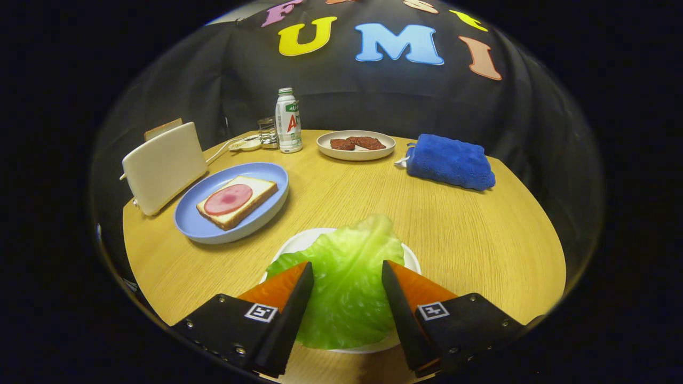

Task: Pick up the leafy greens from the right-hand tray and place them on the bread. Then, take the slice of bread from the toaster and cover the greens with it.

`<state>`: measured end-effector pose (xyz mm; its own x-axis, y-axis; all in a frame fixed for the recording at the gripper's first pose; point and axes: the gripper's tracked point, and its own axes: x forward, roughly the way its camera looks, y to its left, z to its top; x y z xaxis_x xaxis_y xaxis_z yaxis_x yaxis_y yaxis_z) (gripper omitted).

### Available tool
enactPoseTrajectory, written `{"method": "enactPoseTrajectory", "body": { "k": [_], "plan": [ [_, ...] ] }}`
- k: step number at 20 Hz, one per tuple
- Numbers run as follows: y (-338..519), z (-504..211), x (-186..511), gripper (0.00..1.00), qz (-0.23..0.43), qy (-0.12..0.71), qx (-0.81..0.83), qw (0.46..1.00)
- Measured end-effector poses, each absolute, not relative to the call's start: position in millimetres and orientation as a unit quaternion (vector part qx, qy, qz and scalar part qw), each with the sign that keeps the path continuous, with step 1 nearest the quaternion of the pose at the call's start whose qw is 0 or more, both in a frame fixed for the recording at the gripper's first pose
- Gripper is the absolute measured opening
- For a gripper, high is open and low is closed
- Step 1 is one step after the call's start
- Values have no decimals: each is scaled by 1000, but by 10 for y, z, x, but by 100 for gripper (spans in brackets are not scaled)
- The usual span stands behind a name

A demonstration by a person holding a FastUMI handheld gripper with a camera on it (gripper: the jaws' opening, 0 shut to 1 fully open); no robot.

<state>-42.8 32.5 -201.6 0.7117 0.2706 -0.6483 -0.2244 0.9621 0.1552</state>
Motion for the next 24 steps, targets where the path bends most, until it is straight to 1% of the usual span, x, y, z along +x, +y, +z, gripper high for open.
{"method": "enactPoseTrajectory", "body": {
  "k": [1,2,4,5,6,11,17,20,24],
  "plan": [
    [311,-2038,-434,32,130,355,31,925],
    [308,-2062,-422,29,131,355,21,925],
    [338,-2045,-416,29,132,351,16,927],
    [345,-2043,-380,29,120,348,34,929],
    [375,-2052,-413,1,122,350,32,928],
    [355,-1971,-447,1,122,335,30,934],
    [351,-1741,-464,1,113,269,33,956],
    [485,-1594,-430,1,117,248,47,961],
    [812,-1235,-323,1,141,217,46,965]
  ]
}}
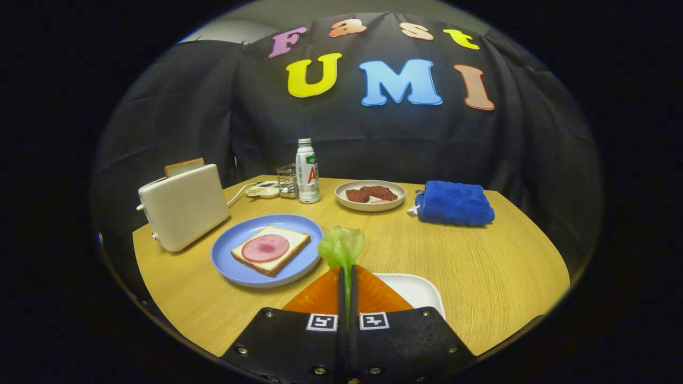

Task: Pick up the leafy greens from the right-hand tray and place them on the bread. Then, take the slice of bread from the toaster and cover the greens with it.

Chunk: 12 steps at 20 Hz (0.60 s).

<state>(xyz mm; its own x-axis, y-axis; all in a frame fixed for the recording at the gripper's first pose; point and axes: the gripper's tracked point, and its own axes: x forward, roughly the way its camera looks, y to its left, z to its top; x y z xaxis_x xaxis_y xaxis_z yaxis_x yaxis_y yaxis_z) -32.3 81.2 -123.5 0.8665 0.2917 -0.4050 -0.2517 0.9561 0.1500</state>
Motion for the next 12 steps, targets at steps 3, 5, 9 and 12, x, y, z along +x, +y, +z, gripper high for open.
{"method": "enactPoseTrajectory", "body": {
  "k": [3,5,9,12],
  "plan": [
    [1148,-1011,-226,1,164,187,28,968],
    [1406,-919,-163,1,181,175,18,968],
    [1800,-865,-12,1,203,172,23,964],
    [2007,-924,93,1,208,186,35,960]
  ]
}}
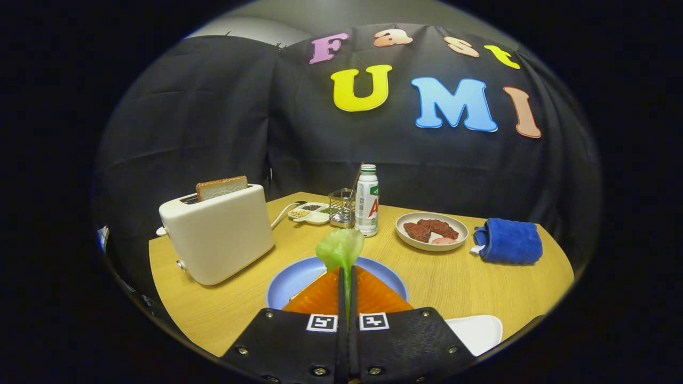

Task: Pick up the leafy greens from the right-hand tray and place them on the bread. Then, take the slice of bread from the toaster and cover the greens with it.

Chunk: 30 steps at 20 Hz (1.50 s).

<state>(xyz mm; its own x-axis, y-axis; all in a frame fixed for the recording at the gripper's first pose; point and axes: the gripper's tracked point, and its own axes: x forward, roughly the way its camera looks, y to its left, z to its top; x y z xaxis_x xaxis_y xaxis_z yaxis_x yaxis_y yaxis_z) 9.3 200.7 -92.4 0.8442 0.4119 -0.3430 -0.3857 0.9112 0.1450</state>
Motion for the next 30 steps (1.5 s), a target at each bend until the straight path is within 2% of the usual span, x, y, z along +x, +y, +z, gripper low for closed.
{"method": "enactPoseTrajectory", "body": {
  "k": [7,9,10,12,13,15,17,30],
  "plan": [
    [2148,-1068,207,1,191,206,27,959],
    [2112,-1062,234,10,183,204,27,961],
    [2107,-1050,237,10,181,202,27,962],
    [2092,-1024,238,16,180,199,29,963],
    [2099,-998,232,26,180,197,30,963],
    [2084,-958,231,37,179,192,32,964],
    [2091,-958,244,55,179,191,32,965],
    [2185,-751,206,55,179,168,45,968]
  ]
}}
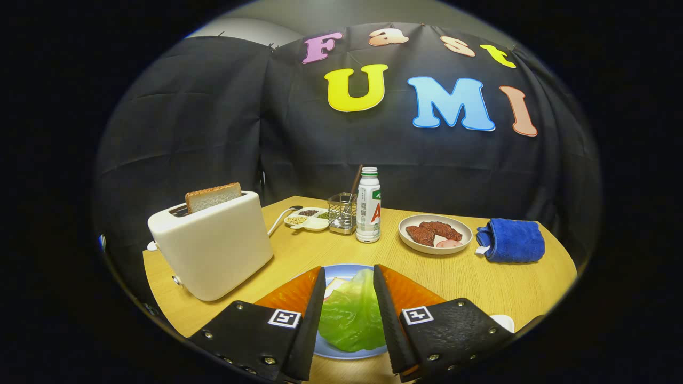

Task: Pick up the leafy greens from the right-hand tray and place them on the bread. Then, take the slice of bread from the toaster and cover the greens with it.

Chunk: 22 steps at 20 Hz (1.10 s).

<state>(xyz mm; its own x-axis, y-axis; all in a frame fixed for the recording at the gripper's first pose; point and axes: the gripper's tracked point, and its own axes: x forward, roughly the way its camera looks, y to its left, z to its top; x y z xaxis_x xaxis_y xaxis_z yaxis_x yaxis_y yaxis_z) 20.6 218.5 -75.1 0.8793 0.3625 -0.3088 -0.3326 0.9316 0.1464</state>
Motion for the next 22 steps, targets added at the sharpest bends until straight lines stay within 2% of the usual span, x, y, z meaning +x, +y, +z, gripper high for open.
{"method": "enactPoseTrajectory", "body": {
  "k": [7,15,22],
  "plan": [
    [2701,-311,112,55,213,119,66,967],
    [3852,217,-52,55,294,79,72,950],
    [4482,141,52,55,304,84,47,948]
  ]
}}
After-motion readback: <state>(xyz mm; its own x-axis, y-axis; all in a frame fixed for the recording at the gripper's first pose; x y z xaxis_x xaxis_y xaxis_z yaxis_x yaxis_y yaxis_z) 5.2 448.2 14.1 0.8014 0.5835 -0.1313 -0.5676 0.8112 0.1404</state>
